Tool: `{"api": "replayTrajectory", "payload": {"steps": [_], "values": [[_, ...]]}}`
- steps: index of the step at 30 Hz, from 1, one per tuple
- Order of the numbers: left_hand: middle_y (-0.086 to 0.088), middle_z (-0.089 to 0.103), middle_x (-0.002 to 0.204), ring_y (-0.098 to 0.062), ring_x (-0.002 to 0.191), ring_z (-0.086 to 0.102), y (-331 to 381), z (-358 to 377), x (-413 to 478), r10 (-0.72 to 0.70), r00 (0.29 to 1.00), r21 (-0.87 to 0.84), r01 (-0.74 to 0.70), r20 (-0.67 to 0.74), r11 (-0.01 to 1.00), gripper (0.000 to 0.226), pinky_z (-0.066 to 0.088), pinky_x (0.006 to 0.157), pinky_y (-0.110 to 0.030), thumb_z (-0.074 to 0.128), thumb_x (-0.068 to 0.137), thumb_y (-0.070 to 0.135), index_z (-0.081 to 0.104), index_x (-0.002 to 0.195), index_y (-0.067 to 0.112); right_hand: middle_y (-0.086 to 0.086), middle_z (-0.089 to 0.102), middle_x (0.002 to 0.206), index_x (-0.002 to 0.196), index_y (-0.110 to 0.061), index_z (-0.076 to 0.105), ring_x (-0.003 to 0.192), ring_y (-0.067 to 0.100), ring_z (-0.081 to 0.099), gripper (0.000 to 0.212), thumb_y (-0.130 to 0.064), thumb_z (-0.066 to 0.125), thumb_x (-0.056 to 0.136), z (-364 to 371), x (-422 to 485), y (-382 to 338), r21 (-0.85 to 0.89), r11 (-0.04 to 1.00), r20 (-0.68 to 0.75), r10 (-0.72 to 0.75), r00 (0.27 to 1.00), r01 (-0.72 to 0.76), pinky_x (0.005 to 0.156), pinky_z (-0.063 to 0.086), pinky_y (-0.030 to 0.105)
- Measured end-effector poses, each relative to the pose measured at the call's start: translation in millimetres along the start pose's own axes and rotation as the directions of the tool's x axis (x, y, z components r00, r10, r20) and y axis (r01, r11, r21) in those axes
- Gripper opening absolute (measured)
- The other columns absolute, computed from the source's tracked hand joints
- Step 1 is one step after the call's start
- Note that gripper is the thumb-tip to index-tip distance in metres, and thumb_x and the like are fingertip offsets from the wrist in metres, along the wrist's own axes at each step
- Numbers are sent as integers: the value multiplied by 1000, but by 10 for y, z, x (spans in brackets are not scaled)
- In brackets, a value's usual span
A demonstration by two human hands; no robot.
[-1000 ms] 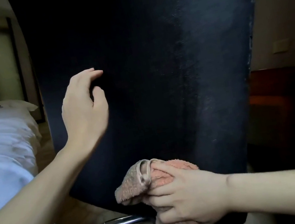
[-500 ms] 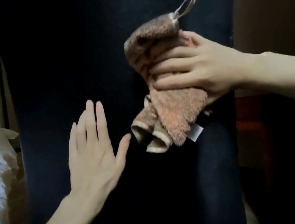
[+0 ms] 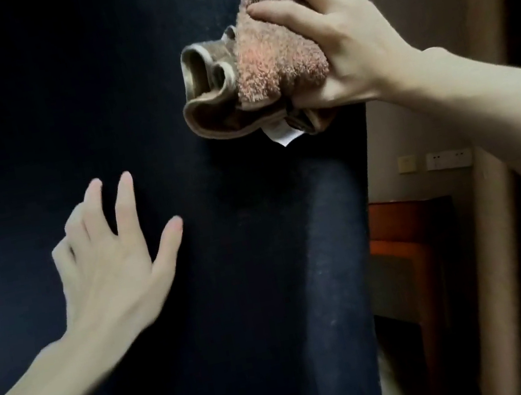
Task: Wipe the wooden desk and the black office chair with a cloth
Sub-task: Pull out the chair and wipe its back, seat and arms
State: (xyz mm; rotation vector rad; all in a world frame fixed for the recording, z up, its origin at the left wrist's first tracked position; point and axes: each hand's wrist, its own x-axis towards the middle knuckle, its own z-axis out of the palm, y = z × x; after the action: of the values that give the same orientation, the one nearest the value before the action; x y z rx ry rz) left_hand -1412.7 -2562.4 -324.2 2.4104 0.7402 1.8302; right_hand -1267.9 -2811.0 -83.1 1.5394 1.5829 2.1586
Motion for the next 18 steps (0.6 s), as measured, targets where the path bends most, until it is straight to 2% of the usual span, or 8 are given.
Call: {"api": "replayTrajectory", "payload": {"steps": [4,8,12,15,18], "values": [[-13,-2,171,-32,154,8,80,0,22,-19,996,31,17,82,999,88,16,120,-57,19,97,76,-2,165,24,7,52,148,141,-21,58,140,35,43,74,-63,62,80,219,-387,-455,50,979,-64,202,977,-199,105,41,56],[-9,-8,173,-33,155,8,-70,-42,38,54,987,63,-64,150,996,88,20,119,-59,22,97,75,-3,165,25,8,51,149,141,-21,58,137,36,42,81,-58,70,70,498,-1049,-1257,182,902,-46,406,913,-392,101,43,54],[-6,-14,172,-24,159,0,-149,-45,-49,114,978,39,-122,173,992,88,17,121,-56,25,95,73,-5,164,28,16,50,148,144,-20,54,130,38,43,93,-53,78,61,621,-1900,-2250,265,882,69,387,920,-391,104,37,57],[-5,-17,172,-16,159,-7,-139,12,-132,163,978,54,-171,131,984,85,15,121,-53,29,99,68,-10,163,27,14,46,149,145,-23,48,131,35,42,95,-53,80,60,629,-2506,-2858,336,856,173,354,919,-392,105,34,60],[-6,-18,172,-15,159,-9,-124,59,-158,201,974,66,-209,108,976,84,15,121,-52,29,101,65,-11,163,25,8,42,151,144,-26,49,131,31,42,86,-65,69,70,594,-3017,-3256,387,862,232,251,940,-326,97,40,63]]}}
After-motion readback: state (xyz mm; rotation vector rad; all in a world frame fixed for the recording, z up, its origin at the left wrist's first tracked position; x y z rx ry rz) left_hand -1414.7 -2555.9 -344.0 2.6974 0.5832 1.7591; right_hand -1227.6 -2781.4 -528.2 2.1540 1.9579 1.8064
